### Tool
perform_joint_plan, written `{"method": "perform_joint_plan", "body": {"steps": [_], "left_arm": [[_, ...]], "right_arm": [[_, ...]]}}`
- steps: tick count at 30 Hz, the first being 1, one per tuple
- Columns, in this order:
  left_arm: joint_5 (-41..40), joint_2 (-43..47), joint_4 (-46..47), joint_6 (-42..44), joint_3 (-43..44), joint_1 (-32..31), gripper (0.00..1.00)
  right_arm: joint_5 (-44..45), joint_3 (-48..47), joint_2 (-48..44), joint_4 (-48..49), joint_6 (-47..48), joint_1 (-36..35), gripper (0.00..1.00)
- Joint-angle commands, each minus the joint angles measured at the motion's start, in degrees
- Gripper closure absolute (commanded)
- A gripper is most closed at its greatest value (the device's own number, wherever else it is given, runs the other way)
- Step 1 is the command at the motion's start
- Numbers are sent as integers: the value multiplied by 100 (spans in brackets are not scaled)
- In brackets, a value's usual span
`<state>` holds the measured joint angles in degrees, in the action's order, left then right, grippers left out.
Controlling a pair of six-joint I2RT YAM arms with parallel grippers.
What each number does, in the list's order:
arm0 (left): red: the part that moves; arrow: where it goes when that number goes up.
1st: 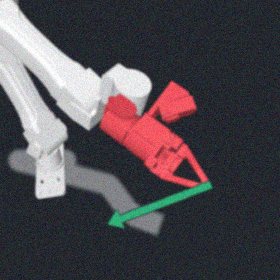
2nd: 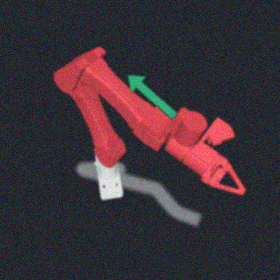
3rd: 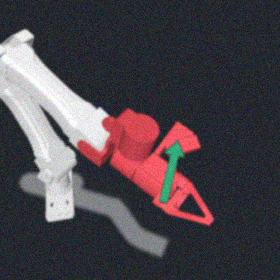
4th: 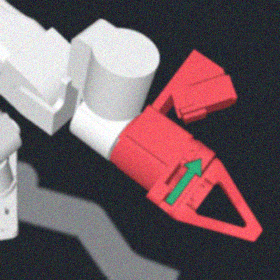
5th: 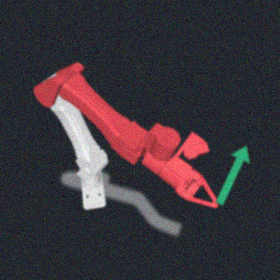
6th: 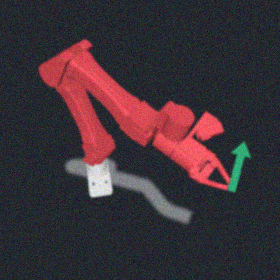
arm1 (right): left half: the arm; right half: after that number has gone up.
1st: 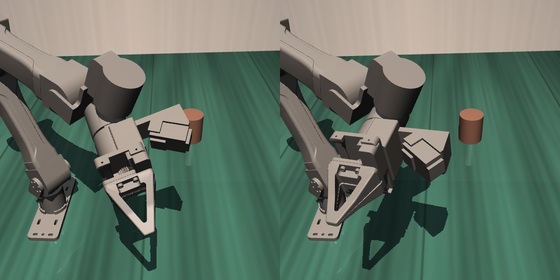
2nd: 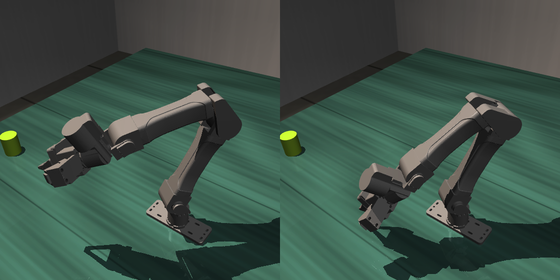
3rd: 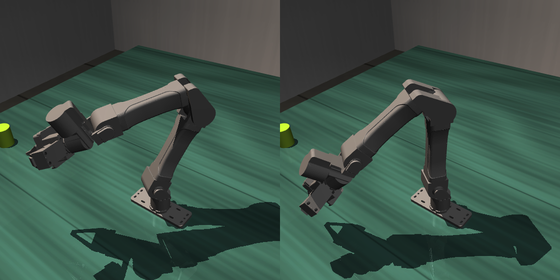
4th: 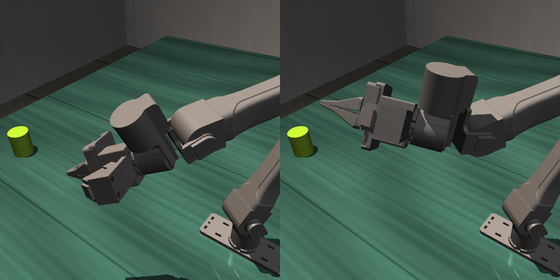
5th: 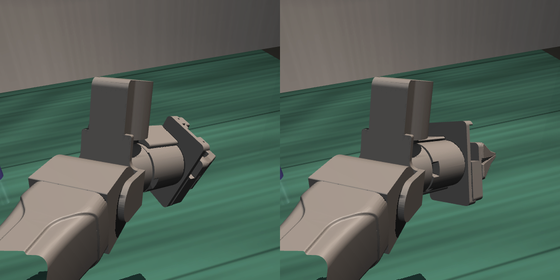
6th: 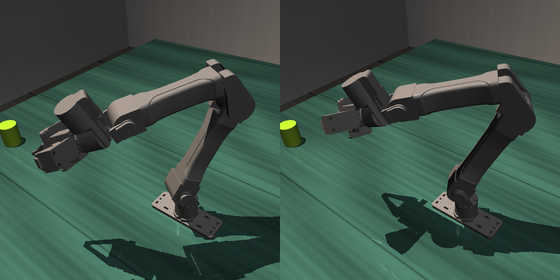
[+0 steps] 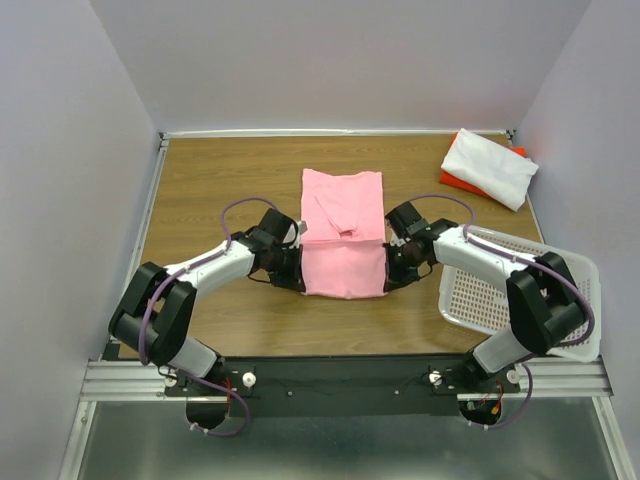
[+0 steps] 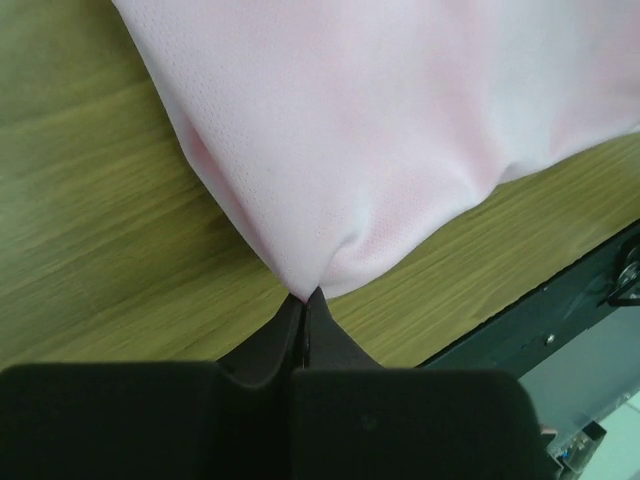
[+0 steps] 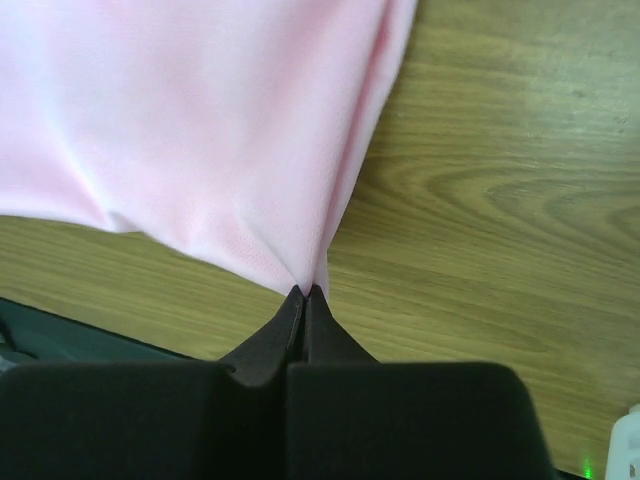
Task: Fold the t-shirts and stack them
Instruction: Fold the tshirt
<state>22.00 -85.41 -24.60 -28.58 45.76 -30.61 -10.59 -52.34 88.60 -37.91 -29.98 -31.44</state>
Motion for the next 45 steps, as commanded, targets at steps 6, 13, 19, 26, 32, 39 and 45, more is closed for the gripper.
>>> {"method": "perform_joint_plan", "body": {"steps": [6,13,19,26,32,39,45], "left_arm": [[-451,595,-800,-34,706,-15,100],[-521,973,-1266,-104,733,-15,100],[-249,1316,-1539,-166,575,-15,100],[181,1825,-1925,-174,399,-15,100],[630,2396,-2145,-341,197,-24,100],[911,2828,-2023,-631,109,-24,100],[1008,2696,-1803,-667,83,-24,100]], "right_arm": [[391,-997,-299,-954,62,-38,100],[383,-1147,-492,-1455,45,-38,100],[277,-1182,-747,-1965,80,-38,99],[119,-1244,-1046,-2528,-25,-29,100],[-83,-1419,-1318,-2862,-324,-55,99],[74,-1674,-1459,-3064,-658,-81,100],[426,-1798,-1398,-3029,-940,-81,100]]}}
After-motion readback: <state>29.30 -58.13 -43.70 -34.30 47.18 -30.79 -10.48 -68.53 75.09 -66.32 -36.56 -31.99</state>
